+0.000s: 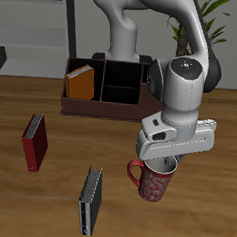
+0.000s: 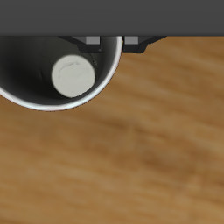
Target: Place the orange book into the back desk caddy's left compartment and place the red mug into the back desk caddy's right compartment
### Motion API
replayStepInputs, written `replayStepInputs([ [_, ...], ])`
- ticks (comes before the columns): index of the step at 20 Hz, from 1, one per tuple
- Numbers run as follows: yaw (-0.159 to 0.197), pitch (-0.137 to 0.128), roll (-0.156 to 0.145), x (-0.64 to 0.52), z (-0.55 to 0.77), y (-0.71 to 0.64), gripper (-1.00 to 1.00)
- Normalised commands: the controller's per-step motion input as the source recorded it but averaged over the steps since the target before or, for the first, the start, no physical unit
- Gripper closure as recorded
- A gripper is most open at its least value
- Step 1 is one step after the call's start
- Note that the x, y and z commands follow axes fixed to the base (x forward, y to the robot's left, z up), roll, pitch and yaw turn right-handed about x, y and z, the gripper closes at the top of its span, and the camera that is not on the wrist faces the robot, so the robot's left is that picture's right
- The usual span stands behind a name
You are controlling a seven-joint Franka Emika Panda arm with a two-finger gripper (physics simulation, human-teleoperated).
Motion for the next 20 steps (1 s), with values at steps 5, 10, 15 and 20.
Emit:
replayStepInputs([
  [5,-0.102,-0.068,0.05,-0.41,0.53,0.18,1.0],
  [10,-0.076,-0.083,0.079,-0.69,0.57,0.38,1.0],
  [15,-0.061,-0.041,0.033,-0.54,0.36,0.25,1.0],
  [20,-0.074,-0.042,0.051,-0.67,0.45,0.25,1.0],
])
